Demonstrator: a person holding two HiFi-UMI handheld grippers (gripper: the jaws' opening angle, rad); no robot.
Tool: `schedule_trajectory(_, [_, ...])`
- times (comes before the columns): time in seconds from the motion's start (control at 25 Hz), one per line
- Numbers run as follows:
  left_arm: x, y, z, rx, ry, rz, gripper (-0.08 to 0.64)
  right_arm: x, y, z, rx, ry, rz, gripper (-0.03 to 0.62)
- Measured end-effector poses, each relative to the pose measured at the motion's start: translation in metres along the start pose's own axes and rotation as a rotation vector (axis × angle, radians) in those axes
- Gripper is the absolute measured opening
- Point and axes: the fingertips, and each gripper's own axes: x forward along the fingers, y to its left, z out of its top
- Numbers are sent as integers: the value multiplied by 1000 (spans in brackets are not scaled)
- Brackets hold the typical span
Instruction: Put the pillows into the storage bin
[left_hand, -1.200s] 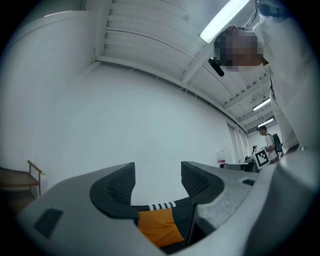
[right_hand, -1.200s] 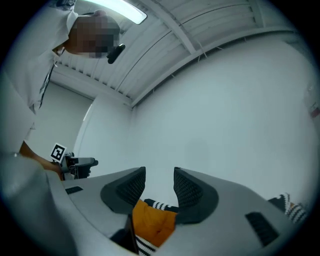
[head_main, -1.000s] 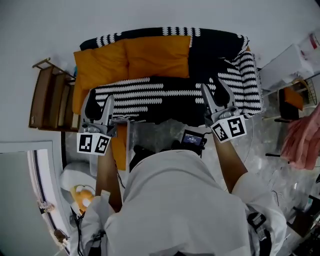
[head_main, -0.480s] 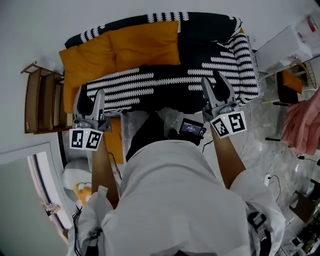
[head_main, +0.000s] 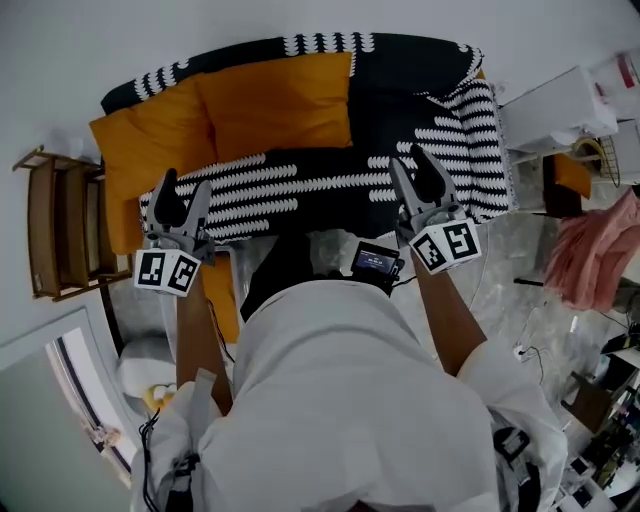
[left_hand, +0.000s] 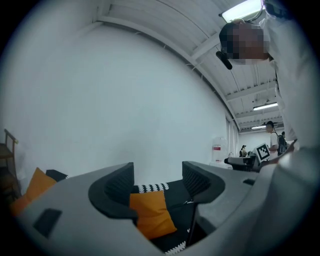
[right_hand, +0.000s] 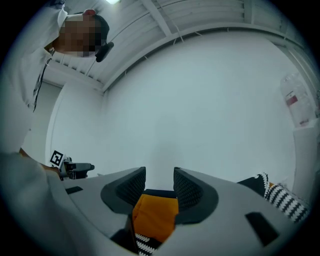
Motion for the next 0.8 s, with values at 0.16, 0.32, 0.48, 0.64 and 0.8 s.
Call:
schedule_trajectory(0.16, [43,51,-13,-46,49,6,299,67,-14,-14,14,60,-10,192])
schedule_trajectory(0.32, [79,103,-34,-50,105,11,301,123,-29,-34,20,123,-44,192])
schedule_trajectory(0.48, [106,149,-74,-75,191,17,301,151,-51,-69,54,206,-112,192])
schedule_trajectory(0.64, [129,191,-108,-135,262,33,307,176,-68,-110,48,274,-138,202])
schedule_trajectory(0.8, [146,222,-154,-189,341,51,321,205,-85,-158,75,338,-139,230])
